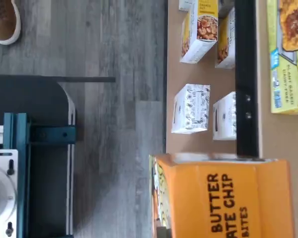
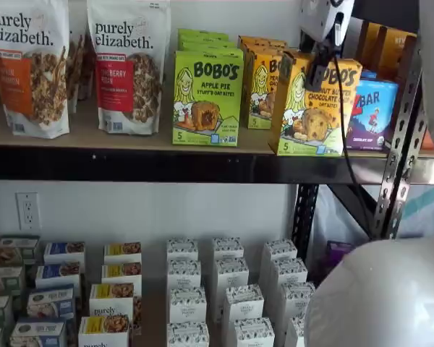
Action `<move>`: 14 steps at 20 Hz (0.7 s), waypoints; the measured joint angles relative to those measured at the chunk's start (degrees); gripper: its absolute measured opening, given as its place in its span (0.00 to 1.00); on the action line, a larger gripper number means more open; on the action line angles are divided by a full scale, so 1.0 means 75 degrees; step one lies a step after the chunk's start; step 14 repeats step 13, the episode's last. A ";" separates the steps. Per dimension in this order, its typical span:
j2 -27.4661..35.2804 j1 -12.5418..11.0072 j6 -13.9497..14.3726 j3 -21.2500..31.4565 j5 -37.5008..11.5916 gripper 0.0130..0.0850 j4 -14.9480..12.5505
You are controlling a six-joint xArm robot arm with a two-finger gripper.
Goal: Pick up the orange box on the top shelf, the fifth box from the left
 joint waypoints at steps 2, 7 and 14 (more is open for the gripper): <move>-0.0138 -0.0058 -0.0025 0.0073 0.0135 0.17 0.0071; -0.0417 -0.0215 -0.0112 0.0205 0.0407 0.17 0.0215; -0.0806 -0.0403 -0.0267 0.0457 0.0632 0.17 0.0247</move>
